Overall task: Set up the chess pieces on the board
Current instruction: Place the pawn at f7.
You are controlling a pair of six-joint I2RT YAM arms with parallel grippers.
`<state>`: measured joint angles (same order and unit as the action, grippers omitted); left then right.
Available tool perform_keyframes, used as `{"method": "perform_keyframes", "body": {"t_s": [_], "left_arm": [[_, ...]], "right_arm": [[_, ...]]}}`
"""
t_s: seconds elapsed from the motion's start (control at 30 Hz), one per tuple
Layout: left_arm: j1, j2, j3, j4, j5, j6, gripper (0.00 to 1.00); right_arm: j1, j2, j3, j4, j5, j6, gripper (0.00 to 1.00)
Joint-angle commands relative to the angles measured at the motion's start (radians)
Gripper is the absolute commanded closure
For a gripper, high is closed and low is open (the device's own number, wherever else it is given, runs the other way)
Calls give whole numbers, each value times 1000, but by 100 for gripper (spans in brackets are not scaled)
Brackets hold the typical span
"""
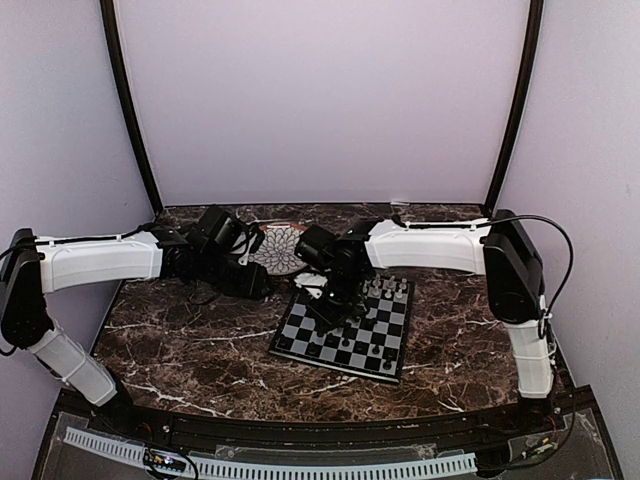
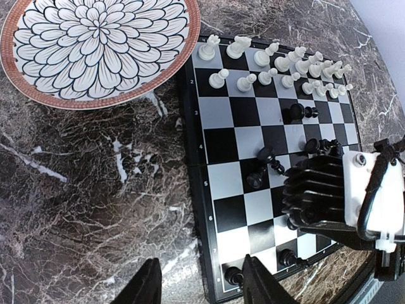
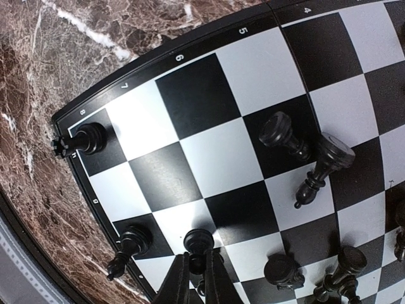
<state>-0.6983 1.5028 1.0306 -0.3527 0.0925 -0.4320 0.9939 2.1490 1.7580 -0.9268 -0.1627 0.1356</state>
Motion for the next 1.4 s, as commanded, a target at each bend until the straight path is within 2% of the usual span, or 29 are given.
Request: {"method": "perform_keyframes", "body": {"t_s": [0.0, 0.2, 0.47, 0.6, 0.87, 1.1, 1.37], "left_arm": [[4, -38, -16, 1, -2, -7, 54], [3, -32, -13, 5, 2, -8, 54], [3, -31, -13, 3, 4, -10, 54], [3, -33, -14, 1, 6, -10, 54], [3, -46, -12, 3, 10, 13, 54], [2, -22, 4, 72, 128, 61, 54], [1, 18, 53, 91, 185, 70, 54]], "right_arm": [[-6, 17, 17, 9, -26, -8, 90], [-6, 22, 12, 12, -47, -13, 89], [-6, 29, 10, 13, -44, -8, 80], [-6, 26, 21, 2, -39, -5, 78], [-57, -96, 5, 8, -26, 7, 76], [-164, -196, -92, 58, 33, 20, 75], [-187, -165, -149, 60, 87, -12, 75]]}}
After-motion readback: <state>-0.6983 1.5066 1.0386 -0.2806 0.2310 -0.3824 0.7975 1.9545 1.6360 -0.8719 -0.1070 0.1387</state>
